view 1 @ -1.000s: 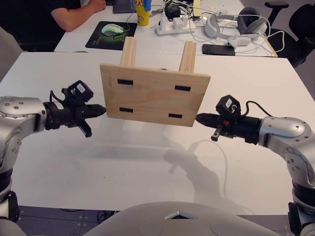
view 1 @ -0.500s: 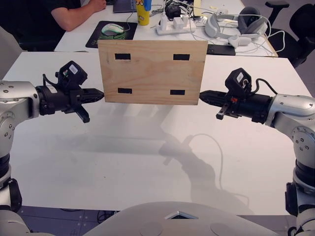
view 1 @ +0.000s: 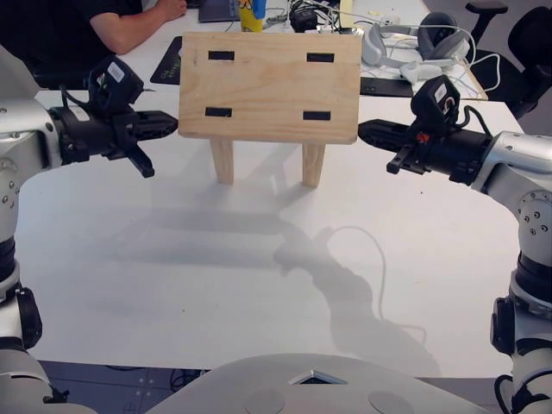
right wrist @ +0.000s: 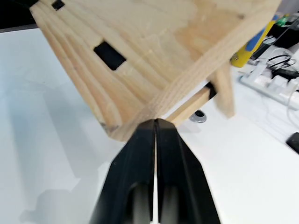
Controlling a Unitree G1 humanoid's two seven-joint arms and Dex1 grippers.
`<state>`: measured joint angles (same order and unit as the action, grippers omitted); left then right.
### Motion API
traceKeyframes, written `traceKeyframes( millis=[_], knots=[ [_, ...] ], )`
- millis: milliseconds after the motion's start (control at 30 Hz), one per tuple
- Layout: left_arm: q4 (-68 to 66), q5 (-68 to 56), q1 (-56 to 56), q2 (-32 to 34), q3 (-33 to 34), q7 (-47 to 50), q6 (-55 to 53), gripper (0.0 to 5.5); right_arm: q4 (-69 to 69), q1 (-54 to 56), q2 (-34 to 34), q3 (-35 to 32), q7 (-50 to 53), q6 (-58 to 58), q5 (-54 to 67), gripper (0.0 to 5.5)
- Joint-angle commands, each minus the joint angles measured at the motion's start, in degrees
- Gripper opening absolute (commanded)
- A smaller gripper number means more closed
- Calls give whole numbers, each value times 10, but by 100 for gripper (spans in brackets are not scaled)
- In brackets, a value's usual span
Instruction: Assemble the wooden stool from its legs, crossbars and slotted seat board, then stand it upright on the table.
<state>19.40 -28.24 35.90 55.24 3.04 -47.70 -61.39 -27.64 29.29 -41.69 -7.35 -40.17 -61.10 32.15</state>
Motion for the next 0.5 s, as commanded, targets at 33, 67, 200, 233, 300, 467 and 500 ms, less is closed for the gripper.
traceKeyframes(
  millis=[33, 67, 200, 233, 300, 467, 500],
  knots=[
    [-34, 16, 46, -17, -53, -39, 66, 4, 24, 47, 21, 36, -12, 55, -4, 0],
    [-49, 26, 46, -20, -62, -40, 78, 4, 38, 46, 22, 42, -10, 67, -15, 0],
    [-90, 67, 24, -26, -95, -43, 118, 4, 77, 21, 24, 82, 1, 115, -71, 0],
    [-89, 70, 9, -26, -98, -43, 123, 4, 80, 5, 21, 91, 4, 128, -86, 0],
    [-74, 70, -28, -19, -95, -49, 131, 4, 80, -23, 16, 94, 13, 148, -107, 0],
    [-127, 22, -50, -55, 24, -22, 143, 4, 122, -52, 36, 41, 66, 190, -134, 0],
    [-160, 28, -49, -63, 39, -8, 164, 4, 135, -54, 48, 28, 83, 200, -135, 0]
  ],
)
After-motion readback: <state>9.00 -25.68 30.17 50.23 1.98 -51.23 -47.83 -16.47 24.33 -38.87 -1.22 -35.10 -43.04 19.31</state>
